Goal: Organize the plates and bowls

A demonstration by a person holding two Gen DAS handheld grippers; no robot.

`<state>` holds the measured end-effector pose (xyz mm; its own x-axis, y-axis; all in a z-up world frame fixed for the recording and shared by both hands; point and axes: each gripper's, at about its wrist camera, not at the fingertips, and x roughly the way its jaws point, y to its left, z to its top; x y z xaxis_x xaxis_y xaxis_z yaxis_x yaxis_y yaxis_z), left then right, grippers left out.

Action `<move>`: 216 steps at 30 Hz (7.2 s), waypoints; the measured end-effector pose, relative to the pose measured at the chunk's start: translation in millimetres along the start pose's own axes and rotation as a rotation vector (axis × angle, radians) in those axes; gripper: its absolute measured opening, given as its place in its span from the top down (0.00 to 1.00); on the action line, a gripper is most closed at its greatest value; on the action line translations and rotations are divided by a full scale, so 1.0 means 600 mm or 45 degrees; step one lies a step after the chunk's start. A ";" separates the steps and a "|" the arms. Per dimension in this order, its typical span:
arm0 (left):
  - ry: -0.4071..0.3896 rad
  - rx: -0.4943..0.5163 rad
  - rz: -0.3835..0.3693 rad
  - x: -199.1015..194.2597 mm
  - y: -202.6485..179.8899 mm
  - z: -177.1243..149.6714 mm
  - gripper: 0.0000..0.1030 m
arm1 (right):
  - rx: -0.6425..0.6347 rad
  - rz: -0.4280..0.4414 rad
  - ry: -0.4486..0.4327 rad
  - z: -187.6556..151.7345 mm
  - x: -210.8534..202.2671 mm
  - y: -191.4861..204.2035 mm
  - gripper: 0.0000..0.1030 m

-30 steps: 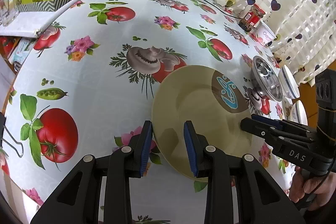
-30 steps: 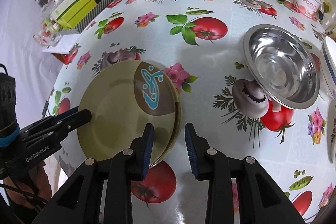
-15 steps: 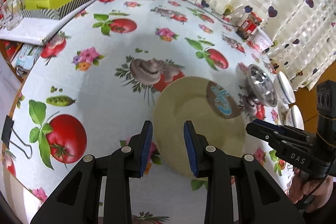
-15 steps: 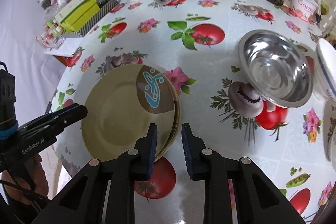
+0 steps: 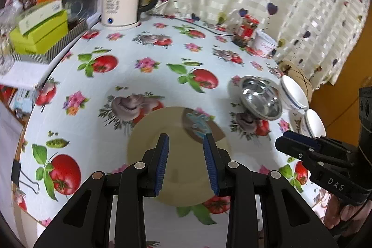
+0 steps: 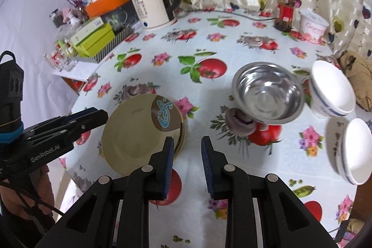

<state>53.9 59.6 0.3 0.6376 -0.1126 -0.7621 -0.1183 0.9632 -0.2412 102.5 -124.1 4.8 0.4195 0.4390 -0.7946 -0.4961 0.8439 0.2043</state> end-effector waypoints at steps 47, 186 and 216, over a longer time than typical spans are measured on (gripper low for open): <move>0.085 0.174 -0.192 0.122 -0.142 0.086 0.69 | 0.225 -0.170 -0.042 0.017 -0.001 -0.164 0.74; 0.057 0.282 -0.322 0.037 -0.245 -0.001 0.71 | 0.302 -0.267 -0.180 -0.079 -0.151 -0.152 0.74; 0.131 0.346 -0.348 0.151 -0.335 0.097 0.71 | 0.385 -0.308 -0.177 -0.015 -0.110 -0.282 0.74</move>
<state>179.4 -130.2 14.8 0.5365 -0.3841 -0.7514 0.2595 0.9224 -0.2862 152.1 -298.6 17.5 0.6059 0.2366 -0.7595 -0.1335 0.9714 0.1962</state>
